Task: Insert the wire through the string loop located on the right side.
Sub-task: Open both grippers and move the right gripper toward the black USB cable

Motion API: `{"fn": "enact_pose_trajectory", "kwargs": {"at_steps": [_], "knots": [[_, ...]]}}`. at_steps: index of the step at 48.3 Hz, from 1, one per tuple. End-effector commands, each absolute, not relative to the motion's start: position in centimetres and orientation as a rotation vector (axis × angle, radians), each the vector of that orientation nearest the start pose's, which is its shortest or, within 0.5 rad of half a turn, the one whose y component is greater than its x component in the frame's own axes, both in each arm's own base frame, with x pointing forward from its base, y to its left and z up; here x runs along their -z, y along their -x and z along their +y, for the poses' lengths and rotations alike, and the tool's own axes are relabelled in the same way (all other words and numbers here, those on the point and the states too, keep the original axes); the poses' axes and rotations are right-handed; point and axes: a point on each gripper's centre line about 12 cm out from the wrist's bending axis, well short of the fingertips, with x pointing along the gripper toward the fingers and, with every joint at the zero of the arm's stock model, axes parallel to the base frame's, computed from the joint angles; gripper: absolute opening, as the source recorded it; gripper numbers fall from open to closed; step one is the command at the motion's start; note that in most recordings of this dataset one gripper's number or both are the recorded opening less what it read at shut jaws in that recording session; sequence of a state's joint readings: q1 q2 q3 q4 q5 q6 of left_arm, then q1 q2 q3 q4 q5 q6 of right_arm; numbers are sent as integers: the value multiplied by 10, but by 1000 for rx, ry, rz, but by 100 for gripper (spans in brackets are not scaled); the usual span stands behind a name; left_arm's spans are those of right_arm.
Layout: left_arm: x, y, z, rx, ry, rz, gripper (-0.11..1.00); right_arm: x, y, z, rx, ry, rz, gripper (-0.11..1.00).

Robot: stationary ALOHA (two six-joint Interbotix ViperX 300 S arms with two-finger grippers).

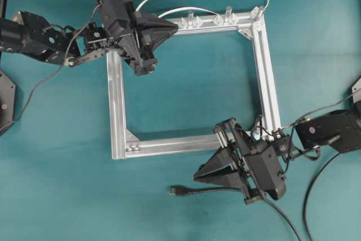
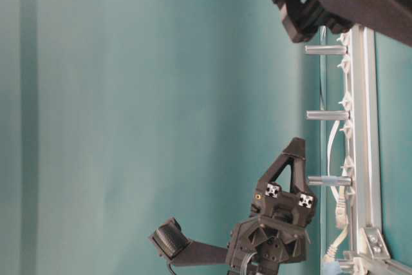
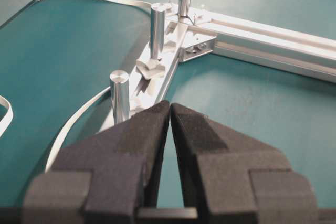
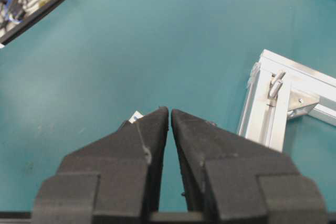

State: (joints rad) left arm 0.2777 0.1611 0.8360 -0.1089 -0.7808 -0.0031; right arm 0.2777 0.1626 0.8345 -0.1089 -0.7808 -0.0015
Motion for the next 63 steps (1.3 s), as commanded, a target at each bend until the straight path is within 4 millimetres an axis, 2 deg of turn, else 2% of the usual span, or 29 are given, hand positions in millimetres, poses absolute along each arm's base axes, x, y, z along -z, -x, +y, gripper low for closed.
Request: {"fn": "enact_pose_trajectory", "kwargs": {"at_steps": [1,3,6,9,14,23,26,28,31,38,56,63], "knots": [[-162,-374,107,-318,101,171,15,-152,-374,114,-352,85,153,24],[-163,-373,106,-316,110,194,13,-154,-377,114,-346,79,148,22],[-163,-370,104,-314,118,230,1,-156,-380,113,-337,72,141,10],[-162,-364,101,-307,121,261,0,-159,-383,115,-337,69,129,2],[-166,-358,95,-296,119,256,0,-162,-386,115,-336,66,130,1],[-187,-355,91,-286,119,210,1,-156,-384,115,-331,47,181,3],[-192,-353,90,-284,118,202,1,-155,-385,115,-324,29,193,11],[-197,-353,89,-280,115,196,6,-154,-386,114,-314,13,203,20],[-200,-352,88,-278,115,193,20,-154,-386,113,-300,-7,212,38],[-202,-349,83,-264,114,216,63,-155,-388,108,-245,-64,215,79],[-196,-349,72,-237,118,275,75,-157,-387,127,-134,-193,219,80],[-190,-346,72,-238,122,298,76,-153,-387,136,-74,-193,209,80]]}}
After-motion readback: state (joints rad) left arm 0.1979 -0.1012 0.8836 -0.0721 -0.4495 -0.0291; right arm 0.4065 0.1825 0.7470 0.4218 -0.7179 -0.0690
